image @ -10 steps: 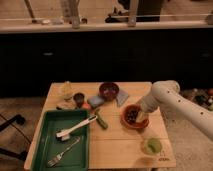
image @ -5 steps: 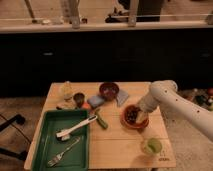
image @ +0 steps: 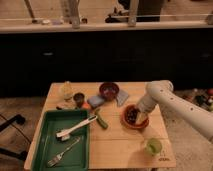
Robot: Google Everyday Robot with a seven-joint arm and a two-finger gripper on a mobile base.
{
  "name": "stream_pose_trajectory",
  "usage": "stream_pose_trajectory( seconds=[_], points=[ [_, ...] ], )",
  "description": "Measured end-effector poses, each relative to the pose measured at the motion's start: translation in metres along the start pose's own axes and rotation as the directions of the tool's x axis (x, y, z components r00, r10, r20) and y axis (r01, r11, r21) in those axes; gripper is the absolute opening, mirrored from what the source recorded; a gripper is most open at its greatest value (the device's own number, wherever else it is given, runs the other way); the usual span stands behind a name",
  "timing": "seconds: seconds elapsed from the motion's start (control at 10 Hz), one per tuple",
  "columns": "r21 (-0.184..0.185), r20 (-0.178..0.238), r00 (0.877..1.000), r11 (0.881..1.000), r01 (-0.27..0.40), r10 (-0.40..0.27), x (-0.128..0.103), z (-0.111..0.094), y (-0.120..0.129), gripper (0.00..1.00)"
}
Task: Place grapes in table surface
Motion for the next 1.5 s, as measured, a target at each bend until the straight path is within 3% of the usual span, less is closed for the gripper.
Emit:
stream_pose_trajectory(
  seconds=[0.2,0.4,0.7,1.5],
  points=[
    [-0.03,-0.015,1.0,1.0,0.0,0.0,0.0,0.01,-0.002,0.5],
    [-0.058,-0.027,1.0,0.998,-0.002,0.0,0.001,0.017,-0.003,0.27],
    [-0.066,-0.034,0.999,0.998,-0.007,0.005,0.005,0.018,-0.003,0.01],
    [0.008,-0.01,1.0,1.0,-0.013,0.013,0.002,0.002,-0.007,0.0]
  ],
)
